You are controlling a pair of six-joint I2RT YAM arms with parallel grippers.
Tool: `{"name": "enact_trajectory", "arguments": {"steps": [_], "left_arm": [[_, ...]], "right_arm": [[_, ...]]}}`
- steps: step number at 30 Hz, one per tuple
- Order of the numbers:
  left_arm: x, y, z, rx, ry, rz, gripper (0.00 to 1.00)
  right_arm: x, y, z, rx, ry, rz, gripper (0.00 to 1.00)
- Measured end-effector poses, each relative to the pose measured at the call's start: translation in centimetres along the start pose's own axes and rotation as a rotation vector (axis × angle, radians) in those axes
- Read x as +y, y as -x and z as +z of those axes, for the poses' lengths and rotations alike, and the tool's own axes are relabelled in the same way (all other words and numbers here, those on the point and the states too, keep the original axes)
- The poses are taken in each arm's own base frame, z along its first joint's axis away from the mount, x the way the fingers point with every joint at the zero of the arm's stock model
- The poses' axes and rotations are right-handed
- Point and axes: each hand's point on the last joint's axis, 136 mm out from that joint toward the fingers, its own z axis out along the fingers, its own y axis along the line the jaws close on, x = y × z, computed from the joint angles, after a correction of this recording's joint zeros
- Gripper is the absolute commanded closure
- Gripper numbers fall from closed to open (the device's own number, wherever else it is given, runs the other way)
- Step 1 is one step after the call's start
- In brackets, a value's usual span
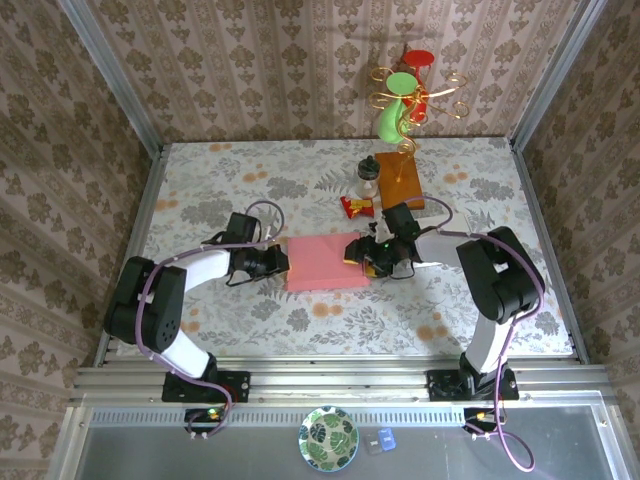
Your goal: Fold the paper box
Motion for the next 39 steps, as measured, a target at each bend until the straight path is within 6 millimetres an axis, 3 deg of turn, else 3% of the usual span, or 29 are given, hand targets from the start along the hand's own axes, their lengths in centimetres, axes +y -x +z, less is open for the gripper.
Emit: {"name": "enact_trajectory", "arguments": {"steps": [11, 19, 27, 31, 36, 39], "left_arm": [[1.0, 1.3, -0.5, -0.05, 0.011, -0.027, 0.93], [1.0, 1.6, -0.4, -0.063, 0.006, -0.027, 0.93], [1.0, 1.7, -0.4, -0.066, 0.004, -0.024, 0.91], [1.0, 1.8, -0.5, -0.073, 0.012, -0.018, 0.84], [0.7, 1.6, -2.2, -0.109, 0.067, 0.047, 0.72], [-1.5, 1.9, -4.2, -0.174, 0.055, 0.179, 0.67]], "right_arm": [[2.2, 1.7, 0.2, -0.054, 0.099, 0.006, 0.41], [6.5, 0.5, 0.4, -0.031, 0.227, -0.047, 0.44], [7.5, 0.6, -0.2, -0.04, 0.254, -0.052, 0.55], [7.5, 0.6, -0.2, -0.038, 0.254, -0.034, 0.6], [7.5, 0.3, -0.5, -0.028, 0.246, 0.012, 0.69], [7.7, 0.1, -1.0, -0.022, 0.245, 0.065, 0.72]]}}
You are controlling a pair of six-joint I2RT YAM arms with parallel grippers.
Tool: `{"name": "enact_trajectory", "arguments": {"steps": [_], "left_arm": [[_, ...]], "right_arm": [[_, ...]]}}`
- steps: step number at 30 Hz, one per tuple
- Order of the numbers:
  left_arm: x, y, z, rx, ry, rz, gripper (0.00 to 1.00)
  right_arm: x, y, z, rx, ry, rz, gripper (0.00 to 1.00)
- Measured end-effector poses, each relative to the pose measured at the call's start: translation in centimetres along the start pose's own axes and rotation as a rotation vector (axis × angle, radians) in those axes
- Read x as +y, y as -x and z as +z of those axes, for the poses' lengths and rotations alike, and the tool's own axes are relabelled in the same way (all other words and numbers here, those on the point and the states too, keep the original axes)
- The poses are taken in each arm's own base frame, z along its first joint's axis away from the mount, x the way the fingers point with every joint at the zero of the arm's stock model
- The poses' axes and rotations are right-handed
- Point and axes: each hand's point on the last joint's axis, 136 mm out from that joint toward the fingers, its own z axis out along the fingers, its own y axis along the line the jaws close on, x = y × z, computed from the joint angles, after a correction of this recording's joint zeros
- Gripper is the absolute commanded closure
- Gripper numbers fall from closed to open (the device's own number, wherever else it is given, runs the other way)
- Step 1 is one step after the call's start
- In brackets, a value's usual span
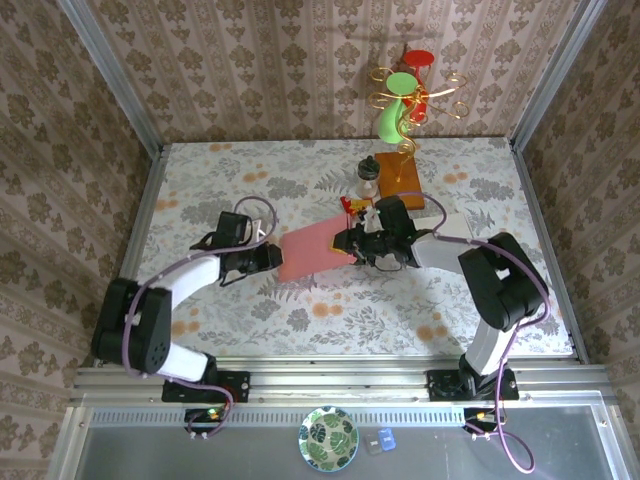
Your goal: Fold the paper box
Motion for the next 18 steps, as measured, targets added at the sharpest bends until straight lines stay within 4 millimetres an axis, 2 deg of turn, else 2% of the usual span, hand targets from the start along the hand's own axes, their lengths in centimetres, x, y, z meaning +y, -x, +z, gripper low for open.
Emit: {"name": "enact_trajectory", "arguments": {"steps": [4, 8, 11, 18], "left_arm": [[-5.2, 1.1, -3.3, -0.132, -0.1, 0.291, 0.57], [-10.0, 0.0, -5.8, -0.202, -0.201, 0.605, 0.49], [-11.0, -1.2, -6.4, -0.202, -0.224, 0.773, 0.42], [-10.6, -5.0, -6.0, -0.097, -0.221, 1.113, 0.27]], "right_arm": [[-0.1, -0.3, -0.8, -0.009, 0.003, 0.121, 0.73], [0.1, -0.8, -1.8, -0.017, 0.008, 0.261, 0.73], [0.2, -1.1, -2.6, -0.022, 0.011, 0.384, 0.72], [-0.2, -2.3, -4.3, 0.0, 0.024, 0.638, 0.73]]}}
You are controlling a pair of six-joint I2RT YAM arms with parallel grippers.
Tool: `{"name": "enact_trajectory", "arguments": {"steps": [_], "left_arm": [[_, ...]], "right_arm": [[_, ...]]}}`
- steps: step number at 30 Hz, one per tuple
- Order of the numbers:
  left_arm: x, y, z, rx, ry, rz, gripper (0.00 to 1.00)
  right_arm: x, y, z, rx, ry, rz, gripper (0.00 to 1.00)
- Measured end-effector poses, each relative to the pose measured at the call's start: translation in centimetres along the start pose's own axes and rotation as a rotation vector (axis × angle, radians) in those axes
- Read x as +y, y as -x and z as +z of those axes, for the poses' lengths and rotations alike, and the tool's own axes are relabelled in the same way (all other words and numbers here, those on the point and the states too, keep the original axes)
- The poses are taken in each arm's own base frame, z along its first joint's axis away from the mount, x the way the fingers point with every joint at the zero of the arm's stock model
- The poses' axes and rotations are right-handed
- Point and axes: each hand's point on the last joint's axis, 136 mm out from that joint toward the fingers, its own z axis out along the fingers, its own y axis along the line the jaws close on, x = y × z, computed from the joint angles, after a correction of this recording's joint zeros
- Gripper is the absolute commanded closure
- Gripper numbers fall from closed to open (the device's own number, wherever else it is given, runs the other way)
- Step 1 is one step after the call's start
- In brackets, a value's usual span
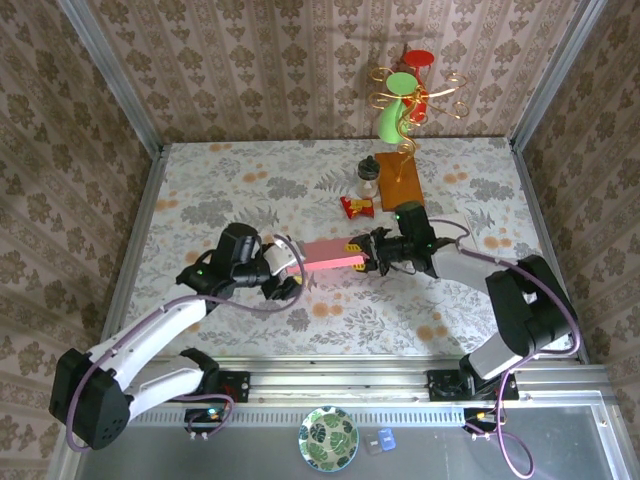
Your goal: Fold the paper box
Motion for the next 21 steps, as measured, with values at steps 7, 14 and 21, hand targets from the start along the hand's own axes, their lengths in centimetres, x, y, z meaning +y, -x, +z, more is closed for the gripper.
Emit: {"name": "enact_trajectory", "arguments": {"steps": [7, 14, 21], "left_arm": [[-0.1, -1.3, 0.6, 0.063, 0.003, 0.182, 0.24], [1.2, -2.2, 1.9, 0.121, 0.05, 0.239, 0.24], [0.5, -3.1, 3.8, 0.157, 0.003, 0.286, 0.27]], "right_arm": [[-1.0, -1.2, -0.9, 0.03, -0.021, 0.141, 0.73], [-2.3, -2.4, -1.8, 0.044, -0.044, 0.206, 0.75], [-3.4, -3.3, -2.7, 0.047, -0.041, 0.286, 0.74]]}}
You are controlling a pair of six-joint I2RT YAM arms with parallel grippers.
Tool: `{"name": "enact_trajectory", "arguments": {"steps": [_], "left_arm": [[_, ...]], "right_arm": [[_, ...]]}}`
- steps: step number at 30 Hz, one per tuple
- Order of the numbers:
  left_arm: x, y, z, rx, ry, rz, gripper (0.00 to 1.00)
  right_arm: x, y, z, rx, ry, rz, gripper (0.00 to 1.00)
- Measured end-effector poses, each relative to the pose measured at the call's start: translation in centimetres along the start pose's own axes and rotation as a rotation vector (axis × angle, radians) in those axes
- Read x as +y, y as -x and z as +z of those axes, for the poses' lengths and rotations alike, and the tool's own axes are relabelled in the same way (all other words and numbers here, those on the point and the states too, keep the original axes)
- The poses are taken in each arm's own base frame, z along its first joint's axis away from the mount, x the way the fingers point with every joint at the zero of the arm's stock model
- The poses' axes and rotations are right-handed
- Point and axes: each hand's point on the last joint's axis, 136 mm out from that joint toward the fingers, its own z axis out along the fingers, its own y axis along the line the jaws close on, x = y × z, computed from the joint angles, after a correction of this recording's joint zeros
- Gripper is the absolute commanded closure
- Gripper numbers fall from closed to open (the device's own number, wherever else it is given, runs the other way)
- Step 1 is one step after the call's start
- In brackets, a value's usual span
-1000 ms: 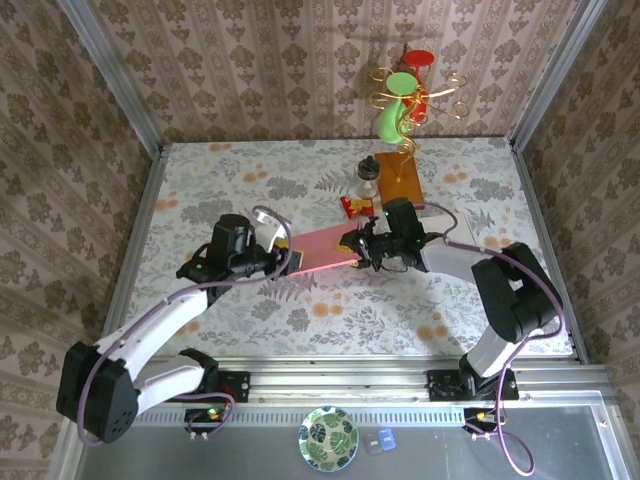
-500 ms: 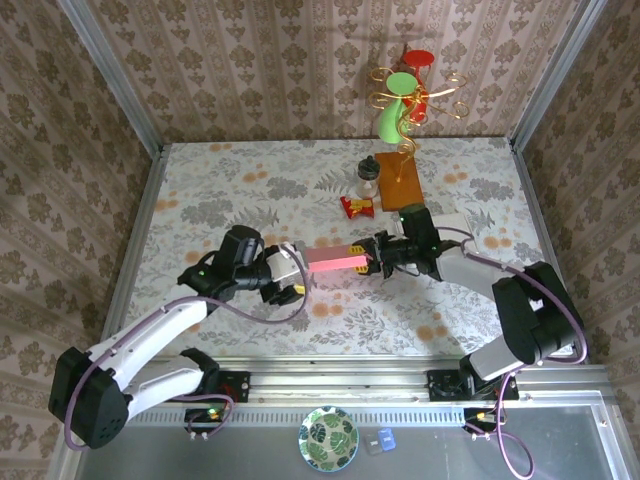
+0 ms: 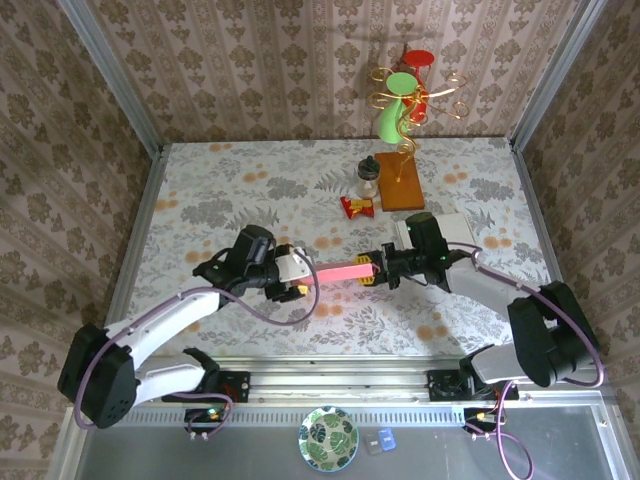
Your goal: Fold the paper box
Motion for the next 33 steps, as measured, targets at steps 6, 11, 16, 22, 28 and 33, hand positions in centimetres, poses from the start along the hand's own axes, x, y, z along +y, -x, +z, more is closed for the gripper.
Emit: {"name": "enact_trajectory", "arguments": {"steps": [6, 11, 16, 22, 28, 33], "left_arm": [[-0.7, 0.0, 1.5, 0.022, -0.053, 0.037, 0.32], [0.0, 0.7, 2.2, 0.019, -0.071, 0.057, 0.41], [0.2, 1.7, 2.7, 0.008, -0.114, 0.066, 0.49], [-0.5, 1.7, 3.0, 0.035, -0.194, 0.043, 0.56], [-0.2, 2.1, 3.3, 0.064, -0.227, 0.0, 0.57], [0.1, 2.3, 3.3, 0.09, -0.239, -0.071, 0.58]], "right_arm": [[0.0, 0.1, 0.1, 0.006, 0.012, 0.045, 0.73], [-0.1, 0.6, 0.1, 0.011, 0.026, 0.074, 0.65], [-1.7, 3.7, 0.0, -0.043, 0.008, 0.185, 0.56], [-1.7, 5.5, -0.8, -0.082, 0.024, 0.23, 0.44], [0.7, 6.2, -2.3, -0.128, 0.07, 0.177, 0.39], [4.1, 5.2, -4.7, -0.199, 0.137, 0.049, 0.37]]}}
